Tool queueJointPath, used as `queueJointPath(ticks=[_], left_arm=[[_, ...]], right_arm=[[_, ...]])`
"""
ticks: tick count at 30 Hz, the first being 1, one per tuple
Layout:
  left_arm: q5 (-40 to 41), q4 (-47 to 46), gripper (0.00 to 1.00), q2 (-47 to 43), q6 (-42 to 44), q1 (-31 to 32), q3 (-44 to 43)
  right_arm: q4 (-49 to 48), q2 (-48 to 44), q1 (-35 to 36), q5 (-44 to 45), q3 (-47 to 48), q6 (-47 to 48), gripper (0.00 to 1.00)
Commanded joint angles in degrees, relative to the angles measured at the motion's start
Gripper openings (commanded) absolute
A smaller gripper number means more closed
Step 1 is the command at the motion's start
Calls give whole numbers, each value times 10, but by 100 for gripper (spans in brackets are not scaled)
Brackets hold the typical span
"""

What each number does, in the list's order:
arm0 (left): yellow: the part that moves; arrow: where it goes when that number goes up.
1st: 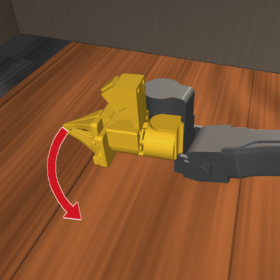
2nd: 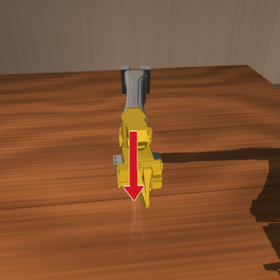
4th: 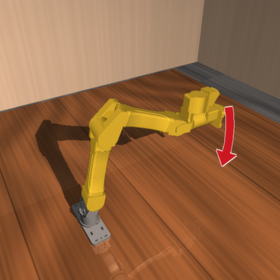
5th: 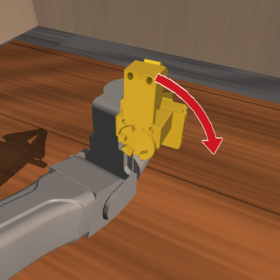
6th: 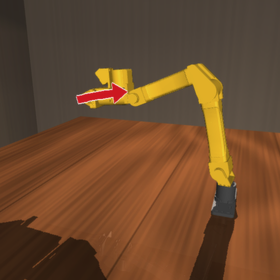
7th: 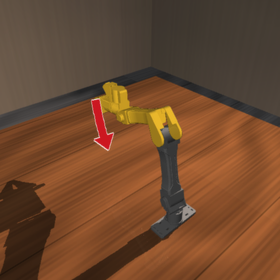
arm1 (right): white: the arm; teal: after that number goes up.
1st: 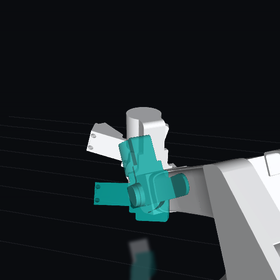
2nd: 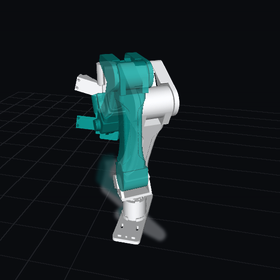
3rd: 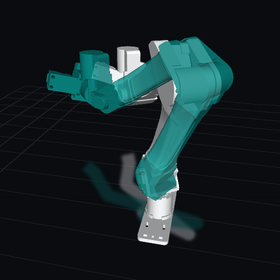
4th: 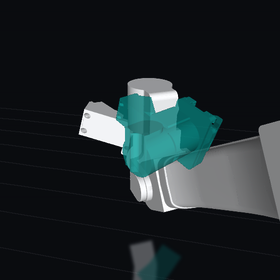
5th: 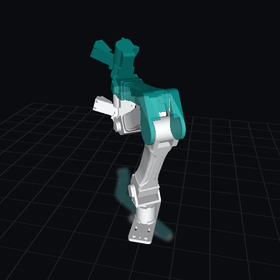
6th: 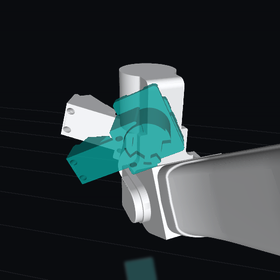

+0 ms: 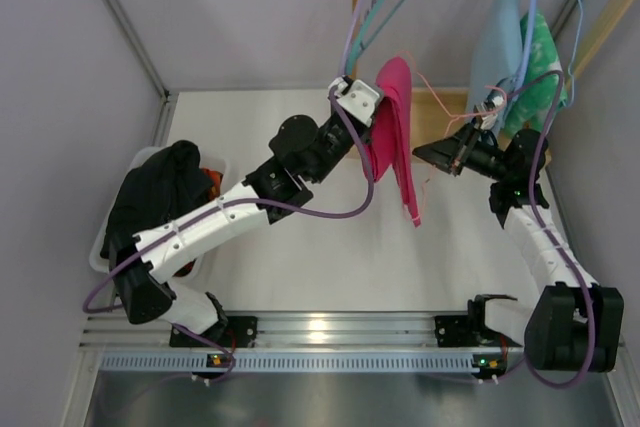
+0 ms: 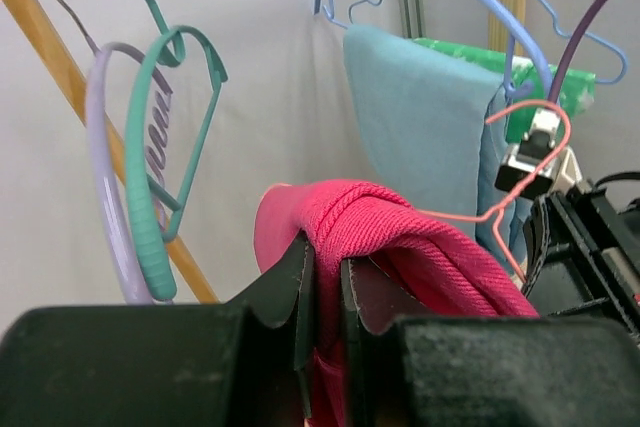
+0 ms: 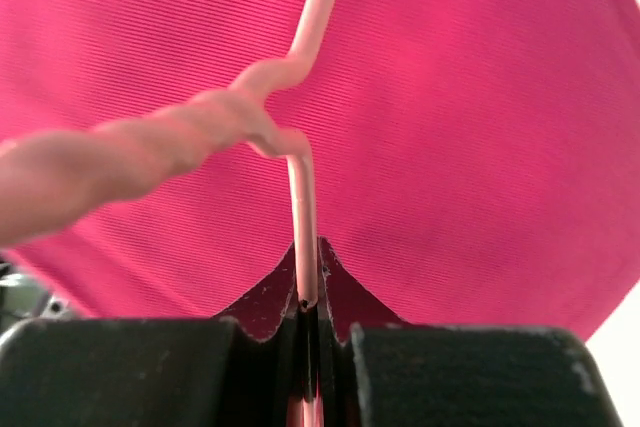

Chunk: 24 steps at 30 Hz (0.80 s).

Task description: Remove the trousers from the hanger

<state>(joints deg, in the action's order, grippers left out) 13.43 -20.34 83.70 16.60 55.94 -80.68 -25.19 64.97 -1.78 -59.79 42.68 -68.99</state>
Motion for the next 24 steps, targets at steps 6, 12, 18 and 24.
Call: queueJointPath(ticks=[6, 12, 18, 24], left_arm=[[11, -80, 0, -78, 9, -1, -85], [-2, -45, 0, -122, -1, -1, -55], [18, -15, 0, -212, 19, 0, 40], [34, 41, 0, -296, 25, -31, 94]], right_arm=[[116, -12, -18, 36, -26, 171, 0], [119, -11, -18, 41, -23, 181, 0], [128, -32, -9, 31, -10, 188, 0], [167, -56, 9, 31, 0, 216, 0]])
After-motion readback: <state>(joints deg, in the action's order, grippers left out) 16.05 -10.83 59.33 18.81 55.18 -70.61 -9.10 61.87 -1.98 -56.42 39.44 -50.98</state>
